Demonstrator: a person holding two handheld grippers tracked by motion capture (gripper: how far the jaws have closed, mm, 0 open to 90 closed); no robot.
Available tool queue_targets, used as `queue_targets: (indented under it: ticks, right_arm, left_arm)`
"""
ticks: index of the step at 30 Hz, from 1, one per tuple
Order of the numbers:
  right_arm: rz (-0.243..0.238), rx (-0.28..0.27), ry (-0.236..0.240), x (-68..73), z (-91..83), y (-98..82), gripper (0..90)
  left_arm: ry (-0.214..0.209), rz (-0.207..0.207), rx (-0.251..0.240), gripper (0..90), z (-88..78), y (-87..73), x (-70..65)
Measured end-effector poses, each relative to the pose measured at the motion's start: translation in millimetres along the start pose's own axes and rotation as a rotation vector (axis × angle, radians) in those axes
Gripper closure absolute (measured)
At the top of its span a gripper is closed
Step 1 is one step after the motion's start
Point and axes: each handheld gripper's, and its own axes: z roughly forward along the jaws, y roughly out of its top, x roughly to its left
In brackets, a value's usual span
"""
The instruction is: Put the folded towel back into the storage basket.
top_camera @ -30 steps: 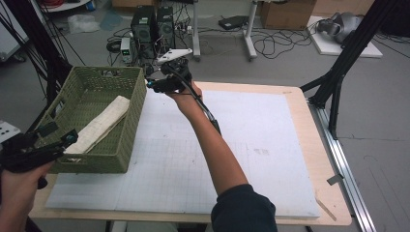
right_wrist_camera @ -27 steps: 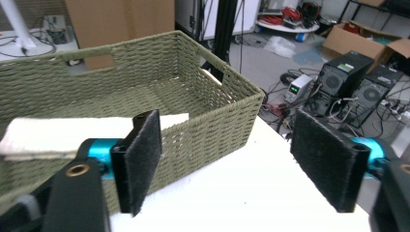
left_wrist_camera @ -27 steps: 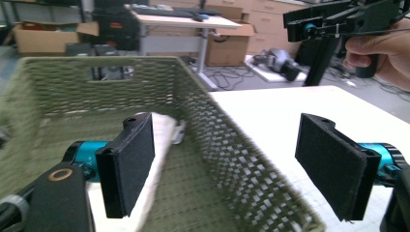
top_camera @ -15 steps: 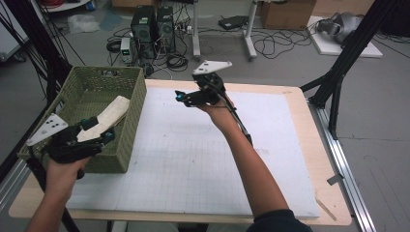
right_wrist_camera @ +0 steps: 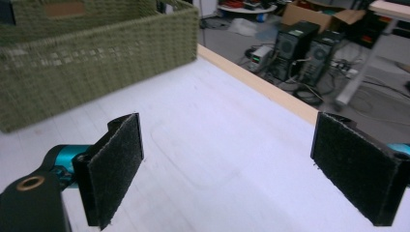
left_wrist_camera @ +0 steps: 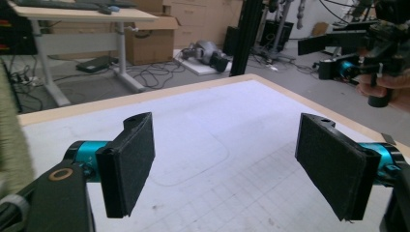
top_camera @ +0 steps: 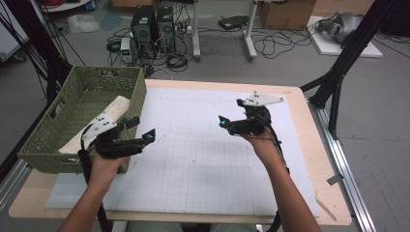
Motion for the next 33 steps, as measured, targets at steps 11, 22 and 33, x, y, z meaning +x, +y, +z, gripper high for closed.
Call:
queue_targets:
  ticks: [11, 22, 33]
  right_arm:
    - [0.058, 0.003, -0.118, 0.2, -59.0, -75.6, 10.8]
    - [0.12, -0.012, -0.201, 3.1, -88.8, -121.3, 10.8]
    - [0.14, 0.013, -0.239, 0.9, -95.1, -134.4, 10.8]
  left_arm:
    - [-0.062, 0.013, 0.034, 19.2, 29.5, -23.1, -20.6]
    - [-0.076, 0.03, 0.045, 19.4, 38.2, -45.1, -30.9]
    - [-0.079, 0.033, 0.076, 19.8, 39.0, -57.7, -31.7]
